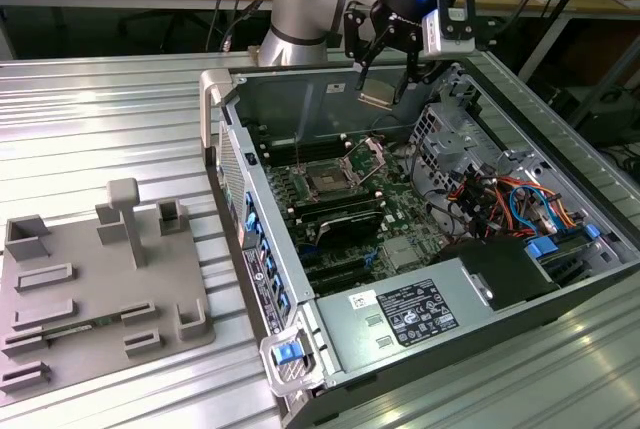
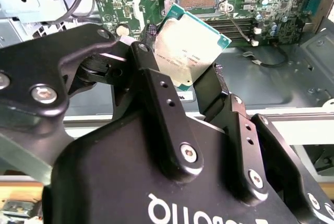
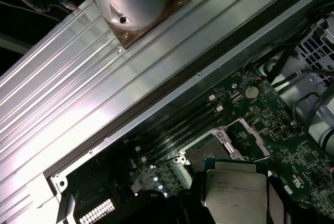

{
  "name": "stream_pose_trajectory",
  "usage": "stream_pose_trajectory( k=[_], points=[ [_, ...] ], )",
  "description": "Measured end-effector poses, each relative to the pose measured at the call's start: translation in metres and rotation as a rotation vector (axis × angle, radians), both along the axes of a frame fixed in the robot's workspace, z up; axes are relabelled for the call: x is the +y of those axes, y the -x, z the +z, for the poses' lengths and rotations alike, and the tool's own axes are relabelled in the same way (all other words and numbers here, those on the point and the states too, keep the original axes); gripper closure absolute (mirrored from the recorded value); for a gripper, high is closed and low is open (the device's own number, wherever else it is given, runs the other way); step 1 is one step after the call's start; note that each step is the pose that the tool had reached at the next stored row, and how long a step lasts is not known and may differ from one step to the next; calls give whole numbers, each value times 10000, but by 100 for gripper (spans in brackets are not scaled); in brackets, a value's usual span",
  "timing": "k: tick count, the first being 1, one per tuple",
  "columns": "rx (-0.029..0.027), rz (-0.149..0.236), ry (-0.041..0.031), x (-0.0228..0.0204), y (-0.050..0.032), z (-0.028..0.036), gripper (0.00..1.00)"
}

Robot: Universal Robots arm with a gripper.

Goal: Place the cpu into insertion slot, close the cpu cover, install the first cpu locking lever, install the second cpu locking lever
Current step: 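Place the cpu into insertion slot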

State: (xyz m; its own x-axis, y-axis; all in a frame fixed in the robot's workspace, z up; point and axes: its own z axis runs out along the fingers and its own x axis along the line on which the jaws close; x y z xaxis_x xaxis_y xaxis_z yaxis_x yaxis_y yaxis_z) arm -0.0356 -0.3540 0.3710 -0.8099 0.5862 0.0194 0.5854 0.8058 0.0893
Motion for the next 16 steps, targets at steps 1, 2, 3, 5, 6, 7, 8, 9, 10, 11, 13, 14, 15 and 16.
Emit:
stream_pose_trajectory(
  k=[1, 2, 3, 5, 6, 7, 8, 9, 10, 11, 13, 14, 15, 16],
  points=[
    [0, -59, 0, 0, 0, 0, 45],
    [0, -121, 0, 0, 0, -1, 45],
    [0, -183, 0, 0, 0, -1, 45],
    [0, -306, 0, 0, 1, -2, 45],
    [0, -364, 0, 0, 1, -2, 45],
    [0, -459, 0, 0, 1, -3, 45],
    [0, -524, 0, 0, 1, -4, 45],
    [-1, -587, -1, 0, 1, -4, 45],
    [-1, -659, 0, 0, 1, -5, 45],
    [-1, -735, 0, 0, 2, -5, 45],
    [0, -882, 0, 0, 2, -6, 45],
    [0, -995, 0, 0, 2, -8, 45],
    [-1, -1079, -1, 0, 2, -9, 45],
    [0, -1138, 0, 0, 2, -9, 45]
  ],
)
